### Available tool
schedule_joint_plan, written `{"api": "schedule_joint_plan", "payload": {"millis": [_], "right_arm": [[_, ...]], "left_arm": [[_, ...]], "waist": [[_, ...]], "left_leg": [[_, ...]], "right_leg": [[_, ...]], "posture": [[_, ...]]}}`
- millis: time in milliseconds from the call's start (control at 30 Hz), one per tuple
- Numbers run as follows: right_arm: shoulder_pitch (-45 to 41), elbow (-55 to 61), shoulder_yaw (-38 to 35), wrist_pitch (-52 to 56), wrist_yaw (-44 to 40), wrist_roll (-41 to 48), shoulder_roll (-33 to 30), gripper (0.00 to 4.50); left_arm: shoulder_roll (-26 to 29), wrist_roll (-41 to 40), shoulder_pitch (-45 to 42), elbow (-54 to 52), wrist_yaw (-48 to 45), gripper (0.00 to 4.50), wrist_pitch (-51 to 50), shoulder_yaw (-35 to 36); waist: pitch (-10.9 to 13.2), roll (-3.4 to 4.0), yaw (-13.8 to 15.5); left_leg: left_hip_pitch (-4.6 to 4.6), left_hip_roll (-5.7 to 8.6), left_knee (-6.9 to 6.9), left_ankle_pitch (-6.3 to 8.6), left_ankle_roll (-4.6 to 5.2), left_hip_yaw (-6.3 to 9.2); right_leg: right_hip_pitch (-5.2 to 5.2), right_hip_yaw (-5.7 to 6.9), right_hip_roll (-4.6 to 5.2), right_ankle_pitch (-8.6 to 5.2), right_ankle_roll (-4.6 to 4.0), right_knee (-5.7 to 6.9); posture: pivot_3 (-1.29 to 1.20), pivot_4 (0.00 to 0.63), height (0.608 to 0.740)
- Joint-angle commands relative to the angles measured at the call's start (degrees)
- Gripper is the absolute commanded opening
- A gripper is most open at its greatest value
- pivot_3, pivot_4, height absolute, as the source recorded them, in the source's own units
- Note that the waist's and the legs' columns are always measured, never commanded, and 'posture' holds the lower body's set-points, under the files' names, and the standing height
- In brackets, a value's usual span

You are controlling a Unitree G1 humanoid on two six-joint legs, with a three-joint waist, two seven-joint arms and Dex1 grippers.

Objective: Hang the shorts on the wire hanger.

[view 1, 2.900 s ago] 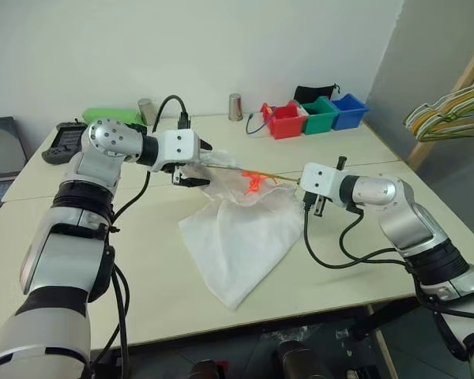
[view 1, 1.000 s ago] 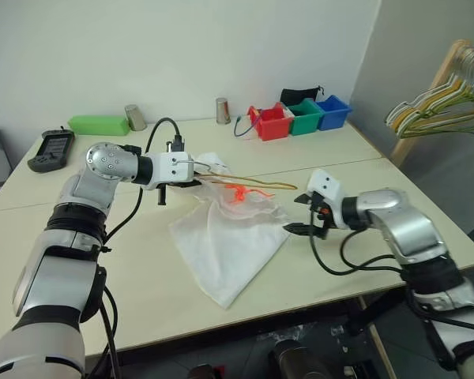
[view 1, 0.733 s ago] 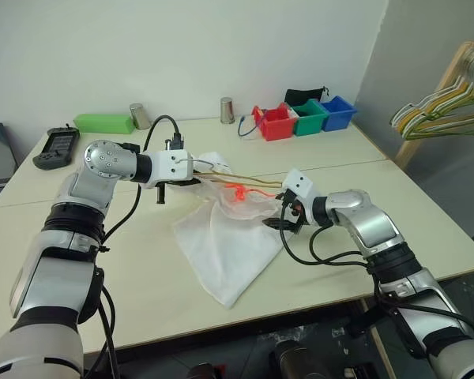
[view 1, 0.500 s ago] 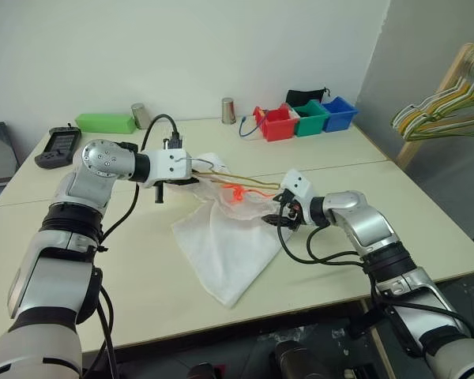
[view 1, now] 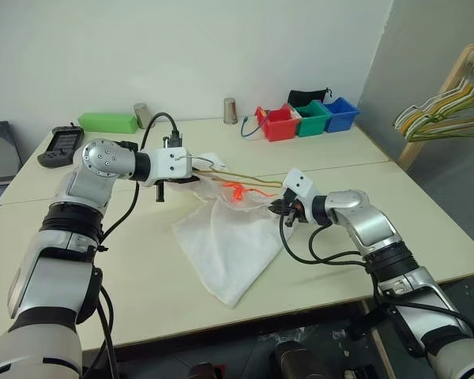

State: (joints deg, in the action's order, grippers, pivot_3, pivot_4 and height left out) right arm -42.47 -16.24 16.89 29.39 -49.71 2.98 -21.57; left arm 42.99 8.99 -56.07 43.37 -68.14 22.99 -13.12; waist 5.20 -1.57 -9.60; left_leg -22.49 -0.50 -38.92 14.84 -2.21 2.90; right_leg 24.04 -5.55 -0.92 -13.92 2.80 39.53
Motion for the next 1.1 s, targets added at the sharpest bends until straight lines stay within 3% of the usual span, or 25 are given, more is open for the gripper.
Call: {"api": "schedule_joint_plan", "payload": {"millis": [33, 333, 567, 1100], "right_arm": [[-0.6, 1.9, -1.1, -0.8, -0.2, 0.1, -0.7, 0.03], [2.9, 7.7, -0.1, -4.4, 0.8, -5.1, -7.2, 0.03], [4.2, 11.7, -2.2, -2.1, -0.1, -3.8, -10.6, 0.03], [6.8, 23.5, -2.9, 5.0, -0.8, -1.4, -14.3, 0.03]], "left_arm": [[0.4, -1.3, -1.4, -1.1, 1.0, 0.08, 0.3, 1.9], [2.4, -1.4, 0.8, -1.8, -1.9, 0.08, -0.4, 1.5], [4.4, 0.2, 3.5, -4.5, -4.6, 0.08, -1.0, 0.3], [3.7, 6.6, 0.4, 0.7, 1.4, 0.08, 1.5, -3.0]], "waist": [[0.0, 0.0, 0.0], [0.0, 0.01, 0.1], [0.0, 0.01, 0.1], [0.0, 0.0, 0.1]], "left_leg": [[0.0, 0.0, 0.0, 0.0, 0.0, 0.0], [-0.02, 0.01, 0.0, 0.0, 0.0, 0.0], [0.0, -0.01, 0.0, -0.01, 0.02, 0.0], [-0.01, 0.0, 0.0, -0.02, 0.03, -0.01]], "right_leg": [[0.0, 0.0, 0.0, 0.0, 0.0, 0.0], [0.0, 0.0, 0.0, 0.0, 0.0, -0.04], [0.0, 0.0, -0.01, 0.0, 0.0, 0.0], [-0.01, 0.0, -0.01, -0.01, 0.01, -0.05]], "posture": [[-0.06, 0.0, 0.74], [-0.06, 0.0, 0.74], [-0.06, 0.0, 0.74], [-0.1, 0.0, 0.74]]}}
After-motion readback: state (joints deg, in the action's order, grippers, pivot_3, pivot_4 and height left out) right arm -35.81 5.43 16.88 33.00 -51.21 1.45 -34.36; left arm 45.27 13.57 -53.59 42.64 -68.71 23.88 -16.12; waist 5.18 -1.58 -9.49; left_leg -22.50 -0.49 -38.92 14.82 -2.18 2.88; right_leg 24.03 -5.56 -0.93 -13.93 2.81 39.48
